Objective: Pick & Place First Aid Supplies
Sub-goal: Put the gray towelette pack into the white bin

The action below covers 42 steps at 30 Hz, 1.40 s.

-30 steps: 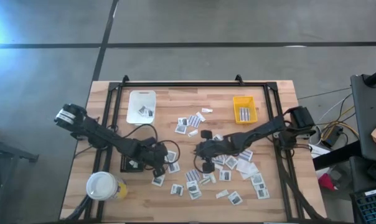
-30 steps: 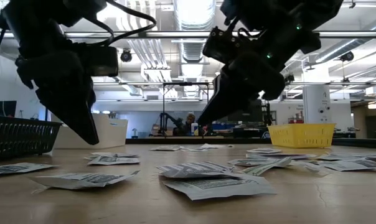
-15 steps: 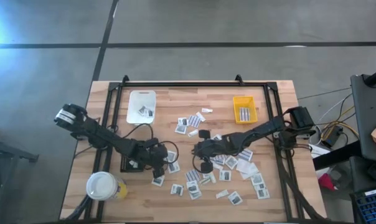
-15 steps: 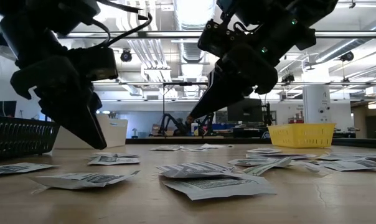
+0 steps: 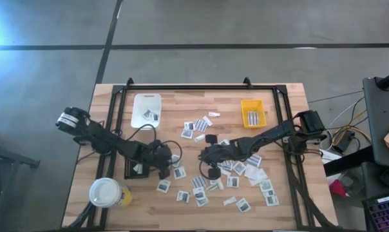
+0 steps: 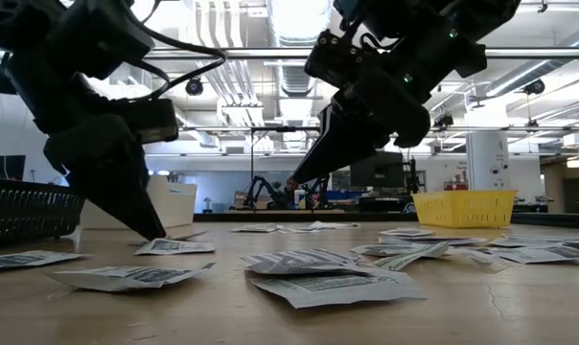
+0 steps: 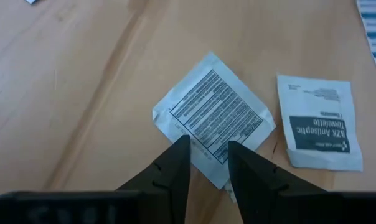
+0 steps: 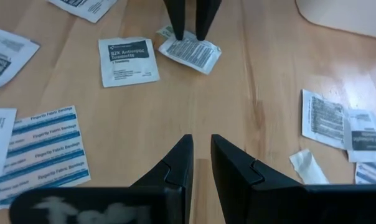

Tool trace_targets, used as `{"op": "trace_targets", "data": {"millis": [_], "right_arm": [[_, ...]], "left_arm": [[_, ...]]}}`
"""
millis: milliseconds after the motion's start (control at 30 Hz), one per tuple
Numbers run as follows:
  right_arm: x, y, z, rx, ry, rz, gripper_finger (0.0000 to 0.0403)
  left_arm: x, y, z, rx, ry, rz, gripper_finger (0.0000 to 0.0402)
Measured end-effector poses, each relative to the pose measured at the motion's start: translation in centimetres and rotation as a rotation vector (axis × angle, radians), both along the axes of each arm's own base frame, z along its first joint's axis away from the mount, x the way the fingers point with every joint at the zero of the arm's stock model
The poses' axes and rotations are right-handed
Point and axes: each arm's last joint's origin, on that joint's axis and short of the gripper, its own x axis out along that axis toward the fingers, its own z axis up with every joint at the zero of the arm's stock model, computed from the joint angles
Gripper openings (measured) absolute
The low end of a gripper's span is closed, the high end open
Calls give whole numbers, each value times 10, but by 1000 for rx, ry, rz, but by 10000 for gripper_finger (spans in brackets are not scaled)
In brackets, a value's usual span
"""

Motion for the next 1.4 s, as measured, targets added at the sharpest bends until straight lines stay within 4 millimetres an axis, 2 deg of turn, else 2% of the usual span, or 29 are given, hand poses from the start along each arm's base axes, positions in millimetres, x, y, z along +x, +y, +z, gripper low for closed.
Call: {"op": "trace_targets", "data": {"millis": [233, 533, 733, 933, 1167, 1267, 1400], "right_arm": [[0, 0, 0, -39, 3, 34, 52], [0, 0, 0, -72, 7, 63, 52], [-2, 0, -2, -189, 43, 166, 52], [-3, 0, -3, -396, 68, 357, 54], [-3, 0, -3, -502, 76, 455, 87], [-3, 0, -9, -522, 95, 479, 103], [-1, 0, -28, -537, 148, 508, 115]], "left_arm": [[4, 4, 2, -22, -36, 21, 115], [21, 7, -11, -43, -85, 59, 115], [33, 7, -17, -56, -83, 81, 115], [46, 3, -15, -62, -92, 81, 115], [57, 2, -12, -67, -105, 79, 115], [59, 2, -12, -70, -107, 80, 115], [58, 2, -12, -71, -107, 79, 115]]}}
